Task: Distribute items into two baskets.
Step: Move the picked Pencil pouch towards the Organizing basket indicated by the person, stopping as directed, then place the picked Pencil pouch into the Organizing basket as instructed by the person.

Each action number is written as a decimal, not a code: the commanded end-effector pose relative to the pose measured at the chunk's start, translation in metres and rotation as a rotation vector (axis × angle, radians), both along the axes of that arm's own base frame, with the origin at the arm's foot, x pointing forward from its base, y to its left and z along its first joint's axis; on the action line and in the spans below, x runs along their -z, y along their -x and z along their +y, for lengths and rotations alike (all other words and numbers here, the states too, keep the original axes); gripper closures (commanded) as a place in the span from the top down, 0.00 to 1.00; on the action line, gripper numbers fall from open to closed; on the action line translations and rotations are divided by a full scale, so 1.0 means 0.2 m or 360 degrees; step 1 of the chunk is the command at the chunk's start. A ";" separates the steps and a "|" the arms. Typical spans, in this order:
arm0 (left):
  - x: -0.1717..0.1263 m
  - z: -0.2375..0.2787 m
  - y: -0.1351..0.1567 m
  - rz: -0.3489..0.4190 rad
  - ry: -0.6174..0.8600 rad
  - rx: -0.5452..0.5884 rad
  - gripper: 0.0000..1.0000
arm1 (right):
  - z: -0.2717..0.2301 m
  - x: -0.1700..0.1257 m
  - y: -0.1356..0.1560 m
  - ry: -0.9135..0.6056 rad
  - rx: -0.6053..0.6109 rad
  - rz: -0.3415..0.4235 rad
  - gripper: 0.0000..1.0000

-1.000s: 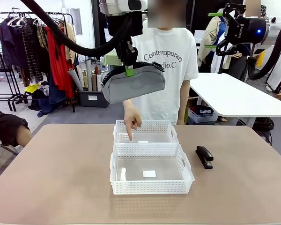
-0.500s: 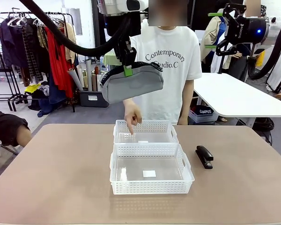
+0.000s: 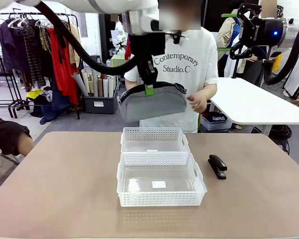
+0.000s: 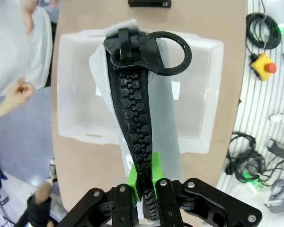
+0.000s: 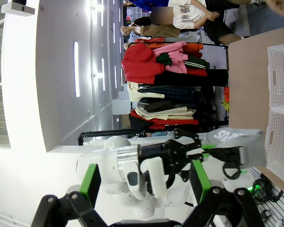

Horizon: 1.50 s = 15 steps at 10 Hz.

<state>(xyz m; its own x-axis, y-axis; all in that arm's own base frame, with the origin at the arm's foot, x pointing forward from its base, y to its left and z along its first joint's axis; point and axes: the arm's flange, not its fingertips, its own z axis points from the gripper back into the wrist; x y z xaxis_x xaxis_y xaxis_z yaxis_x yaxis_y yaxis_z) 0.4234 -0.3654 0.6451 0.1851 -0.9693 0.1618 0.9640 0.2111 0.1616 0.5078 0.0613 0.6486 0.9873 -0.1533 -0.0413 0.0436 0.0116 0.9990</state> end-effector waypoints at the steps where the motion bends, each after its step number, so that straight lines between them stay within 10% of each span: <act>1: 0.05 -0.04 -0.04 -0.0077 -0.0045 0.0144 0.00 | 0.00 -0.01 0.01 -0.0009 0.0003 -0.0003 1.00; 15: 0.22 -0.17 -0.06 -0.0001 -0.0053 0.0298 0.00 | 0.00 -0.01 0.01 -0.0009 0.0003 -0.0003 1.00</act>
<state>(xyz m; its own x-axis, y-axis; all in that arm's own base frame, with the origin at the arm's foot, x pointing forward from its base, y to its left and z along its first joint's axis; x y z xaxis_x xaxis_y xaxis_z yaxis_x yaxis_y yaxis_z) 0.4363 -0.4011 0.5977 0.0013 -0.9917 0.1283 0.9865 0.0223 0.1624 0.5078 0.0613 0.6486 0.9873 -0.1533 -0.0413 0.0436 0.0116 0.9990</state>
